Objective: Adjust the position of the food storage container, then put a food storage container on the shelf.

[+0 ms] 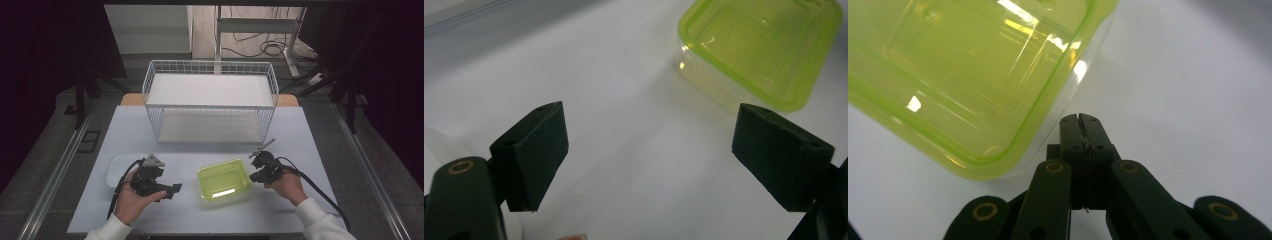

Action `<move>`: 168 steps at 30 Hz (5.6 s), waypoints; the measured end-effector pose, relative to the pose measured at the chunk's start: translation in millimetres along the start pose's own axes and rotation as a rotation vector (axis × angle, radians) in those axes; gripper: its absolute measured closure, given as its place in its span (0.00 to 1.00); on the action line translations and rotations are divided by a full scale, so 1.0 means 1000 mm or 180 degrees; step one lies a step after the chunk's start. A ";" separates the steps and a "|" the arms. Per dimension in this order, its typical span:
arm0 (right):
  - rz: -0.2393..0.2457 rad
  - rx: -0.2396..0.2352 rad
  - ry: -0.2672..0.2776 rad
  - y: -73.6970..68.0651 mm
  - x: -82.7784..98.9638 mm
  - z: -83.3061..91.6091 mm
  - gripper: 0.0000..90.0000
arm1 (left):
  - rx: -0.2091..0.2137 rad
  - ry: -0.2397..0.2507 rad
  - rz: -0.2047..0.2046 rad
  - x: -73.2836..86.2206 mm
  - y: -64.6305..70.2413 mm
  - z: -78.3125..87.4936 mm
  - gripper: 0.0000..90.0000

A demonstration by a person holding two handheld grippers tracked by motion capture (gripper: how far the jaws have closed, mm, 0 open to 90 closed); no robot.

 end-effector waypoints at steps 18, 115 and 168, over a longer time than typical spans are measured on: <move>-0.0063 -0.0393 0.0170 -0.030 -0.001 -0.008 0.99 | 0.0018 0.0091 0.0119 -0.001 -0.002 0.000 0.15; -0.1538 -0.1342 0.0762 -0.022 0.002 -0.016 0.79 | 0.1122 0.0373 0.1316 -0.003 -0.008 -0.056 0.79; -0.1029 -0.0954 0.1908 0.009 -0.030 0.081 0.88 | 0.0976 0.0858 0.0406 -0.083 0.020 0.006 0.89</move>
Point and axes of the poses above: each handheld gripper's, and its own axes: z roughly backward along the jaws, x roughly out of its underside, y roughly to its right, the point moved 5 cm from there along -z, roughly forward along the jaws, and after that the axes turned 15 degrees about x, right-handed, at the moved point
